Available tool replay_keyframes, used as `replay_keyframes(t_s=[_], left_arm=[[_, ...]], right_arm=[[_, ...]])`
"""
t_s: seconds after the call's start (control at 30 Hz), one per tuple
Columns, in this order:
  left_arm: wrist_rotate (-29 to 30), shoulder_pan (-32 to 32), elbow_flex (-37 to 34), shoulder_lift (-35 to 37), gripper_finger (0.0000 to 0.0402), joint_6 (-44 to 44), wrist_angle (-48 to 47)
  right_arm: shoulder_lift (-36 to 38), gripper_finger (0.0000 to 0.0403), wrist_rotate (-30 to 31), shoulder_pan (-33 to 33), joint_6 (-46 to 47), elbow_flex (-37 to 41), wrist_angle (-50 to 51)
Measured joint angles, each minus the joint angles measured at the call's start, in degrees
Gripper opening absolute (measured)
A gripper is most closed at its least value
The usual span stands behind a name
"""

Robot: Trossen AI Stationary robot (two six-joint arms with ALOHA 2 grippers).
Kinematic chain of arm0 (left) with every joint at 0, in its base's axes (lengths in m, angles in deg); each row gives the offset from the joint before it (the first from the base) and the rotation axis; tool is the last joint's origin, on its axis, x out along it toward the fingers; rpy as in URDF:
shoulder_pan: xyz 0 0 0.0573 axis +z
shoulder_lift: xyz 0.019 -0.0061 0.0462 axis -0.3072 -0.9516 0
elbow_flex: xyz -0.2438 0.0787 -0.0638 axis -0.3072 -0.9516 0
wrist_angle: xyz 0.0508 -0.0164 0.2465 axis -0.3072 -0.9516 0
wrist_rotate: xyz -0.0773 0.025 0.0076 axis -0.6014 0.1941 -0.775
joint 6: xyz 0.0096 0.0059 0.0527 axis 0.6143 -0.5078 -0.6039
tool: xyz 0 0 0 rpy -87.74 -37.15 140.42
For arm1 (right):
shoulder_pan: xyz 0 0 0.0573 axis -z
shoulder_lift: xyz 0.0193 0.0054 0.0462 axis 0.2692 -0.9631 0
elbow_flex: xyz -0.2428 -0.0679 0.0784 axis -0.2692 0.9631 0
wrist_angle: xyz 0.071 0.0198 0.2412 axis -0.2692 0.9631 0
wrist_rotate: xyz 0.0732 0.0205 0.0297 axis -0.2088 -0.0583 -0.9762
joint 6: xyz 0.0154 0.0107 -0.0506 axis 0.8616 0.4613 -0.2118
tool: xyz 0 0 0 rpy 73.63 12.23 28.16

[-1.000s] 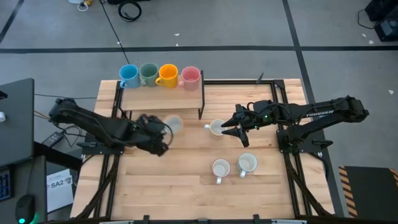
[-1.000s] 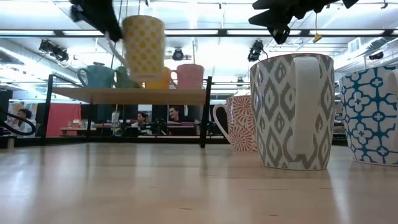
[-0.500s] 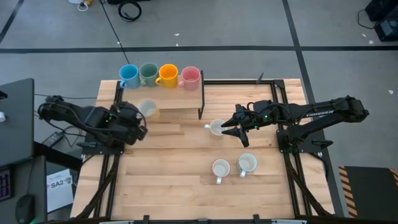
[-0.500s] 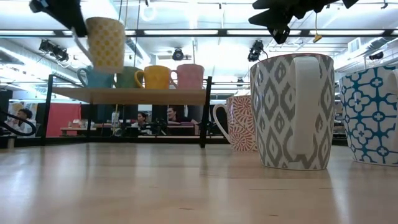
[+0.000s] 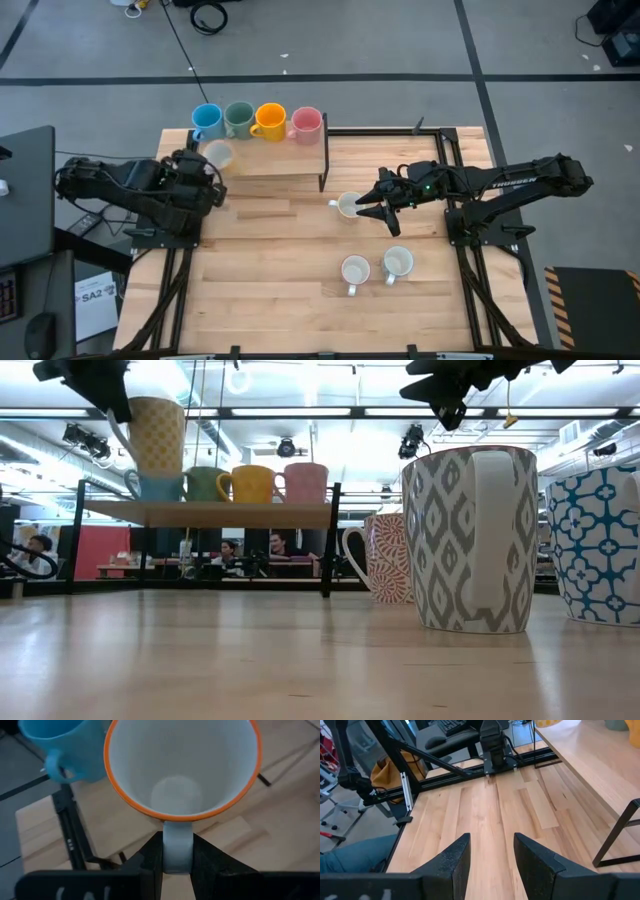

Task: Place coffee mugs
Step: Put the yellow patterned mug on the shelf

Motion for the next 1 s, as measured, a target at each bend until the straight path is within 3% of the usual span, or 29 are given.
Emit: replay_keyframes(t_s=[0.53, 1.0], left_arm=[[-6.1, 21.3, 0.0, 0.2, 0.0075, -15.1, 0.1], [-10.7, 28.9, 0.0, 0.0, 0.0075, -15.5, 4.1]], right_arm=[[0.0, 0.0156, 0.0, 0.0, 0.0, 0.0, 0.0], [0.0, 0.0156, 0.0, 0.0, -1.5, 0.0, 0.0]])
